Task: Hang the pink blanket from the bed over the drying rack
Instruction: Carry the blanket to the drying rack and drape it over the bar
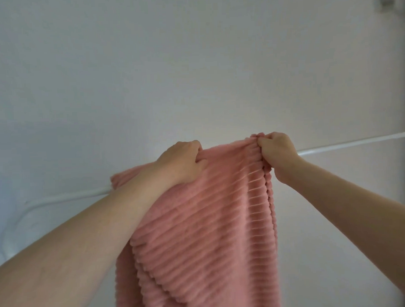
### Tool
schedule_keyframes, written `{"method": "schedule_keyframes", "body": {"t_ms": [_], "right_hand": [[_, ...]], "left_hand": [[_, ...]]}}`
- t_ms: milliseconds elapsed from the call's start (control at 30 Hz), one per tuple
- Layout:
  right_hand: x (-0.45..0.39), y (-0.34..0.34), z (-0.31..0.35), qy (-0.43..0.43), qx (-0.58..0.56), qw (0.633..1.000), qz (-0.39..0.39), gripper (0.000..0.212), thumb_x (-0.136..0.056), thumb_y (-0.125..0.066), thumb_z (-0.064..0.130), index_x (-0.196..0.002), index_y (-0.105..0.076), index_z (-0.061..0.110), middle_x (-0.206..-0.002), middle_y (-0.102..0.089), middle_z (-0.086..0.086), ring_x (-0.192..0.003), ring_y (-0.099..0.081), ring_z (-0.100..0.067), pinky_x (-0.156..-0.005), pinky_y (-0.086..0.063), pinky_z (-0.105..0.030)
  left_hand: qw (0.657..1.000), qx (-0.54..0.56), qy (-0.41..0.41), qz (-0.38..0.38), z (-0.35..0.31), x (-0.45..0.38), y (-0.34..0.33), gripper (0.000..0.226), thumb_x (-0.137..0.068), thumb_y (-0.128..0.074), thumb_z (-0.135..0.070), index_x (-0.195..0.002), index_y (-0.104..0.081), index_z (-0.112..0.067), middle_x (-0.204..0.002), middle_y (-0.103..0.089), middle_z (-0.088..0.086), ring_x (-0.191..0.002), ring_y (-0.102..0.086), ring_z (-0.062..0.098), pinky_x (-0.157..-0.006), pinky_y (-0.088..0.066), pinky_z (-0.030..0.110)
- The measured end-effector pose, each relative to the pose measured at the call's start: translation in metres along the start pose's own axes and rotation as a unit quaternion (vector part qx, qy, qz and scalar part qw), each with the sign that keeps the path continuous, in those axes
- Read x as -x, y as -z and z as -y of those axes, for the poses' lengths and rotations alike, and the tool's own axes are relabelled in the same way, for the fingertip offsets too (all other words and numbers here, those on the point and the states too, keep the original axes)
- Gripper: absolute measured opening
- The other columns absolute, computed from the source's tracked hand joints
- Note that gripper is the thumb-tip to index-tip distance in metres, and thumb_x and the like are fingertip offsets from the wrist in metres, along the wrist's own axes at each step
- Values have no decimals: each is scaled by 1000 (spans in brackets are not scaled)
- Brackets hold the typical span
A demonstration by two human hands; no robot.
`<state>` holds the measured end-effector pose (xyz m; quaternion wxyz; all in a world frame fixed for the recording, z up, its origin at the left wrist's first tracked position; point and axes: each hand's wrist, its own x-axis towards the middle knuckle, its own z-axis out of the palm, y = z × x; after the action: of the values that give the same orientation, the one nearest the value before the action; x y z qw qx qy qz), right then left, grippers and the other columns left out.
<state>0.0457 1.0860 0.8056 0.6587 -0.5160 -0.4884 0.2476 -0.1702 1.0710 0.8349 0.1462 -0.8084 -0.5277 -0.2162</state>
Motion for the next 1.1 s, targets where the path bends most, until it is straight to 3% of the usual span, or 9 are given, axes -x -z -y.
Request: {"method": "schedule_keyframes", "body": {"t_ms": [267,367,433,500,600,667,833,967,1100], "right_hand": [[-14,38,-31,15,57,998,31,27,-101,-40,20,-90,-64,11,-92,-73,7,-55,-54,-15,-31,-34,-19],[-7,46,-35,19,75,995,69,27,-95,-58,37,-83,-57,13,-77,-66,-7,-49,-49,-25,-40,-37,-28],[4,46,-35,28,78,991,106,43,-88,-68,43,-112,-51,12,-73,-69,-9,-46,-59,-28,-42,-43,-30],[17,37,-33,60,73,980,173,71,-84,-73,37,-141,-32,29,-79,-74,-6,-57,-72,-28,-50,-55,-34],[34,4,-34,159,137,951,228,86,-72,-80,36,-142,-31,31,-99,-62,5,-88,-68,-21,-77,-57,-34],[40,-21,-37,181,122,958,185,76,-70,-83,32,-129,-38,17,-100,-59,7,-98,-63,-20,-85,-53,-35],[38,-41,-26,187,153,968,59,16,-87,-61,21,-86,-47,14,-77,-55,3,-69,-54,-17,-58,-40,-27],[11,-33,-4,214,180,960,-6,6,-87,-57,16,-87,-55,10,-70,-50,6,-67,-47,-20,-55,-28,-27],[-23,-28,8,121,69,989,-53,4,-82,-57,18,-83,-61,18,-73,-57,5,-80,-57,-23,-67,-42,-32]], "left_hand": [[999,3,2,-49,-36,-23,-24,15,-96,-48,-26,-89,-61,-22,-89,-66,-2,-83,-61,23,-73,-51,39],[997,25,-1,-69,-45,-31,-33,13,-94,-53,-29,-87,-62,-24,-89,-67,-4,-86,-61,23,-75,-51,37],[995,58,-7,-80,-50,-36,-37,11,-91,-56,-28,-86,-66,-26,-90,-70,-4,-90,-63,24,-79,-52,38],[992,87,-22,-92,-56,-40,-39,12,-88,-57,-24,-88,-69,-25,-91,-73,-1,-92,-65,26,-81,-53,39],[989,113,-30,-91,-60,-43,-41,15,-87,-56,-19,-88,-71,-18,-90,-73,3,-88,-65,26,-81,-53,41],[986,140,-31,-91,-57,-41,-40,16,-88,-56,-15,-88,-72,-17,-91,-73,3,-89,-65,24,-82,-53,41],[976,168,-15,-135,-34,-15,-24,13,-88,-58,-19,-99,-66,-16,-100,-68,-1,-95,-62,17,-87,-51,36],[973,58,51,-216,8,11,-3,16,-89,-55,-24,-102,-57,-16,-104,-56,4,-99,-56,25,-85,-47,35],[983,30,168,-71,26,15,4,33,-88,-56,-41,-98,-65,-12,-101,-69,12,-94,-64,32,-81,-54,37]]}}
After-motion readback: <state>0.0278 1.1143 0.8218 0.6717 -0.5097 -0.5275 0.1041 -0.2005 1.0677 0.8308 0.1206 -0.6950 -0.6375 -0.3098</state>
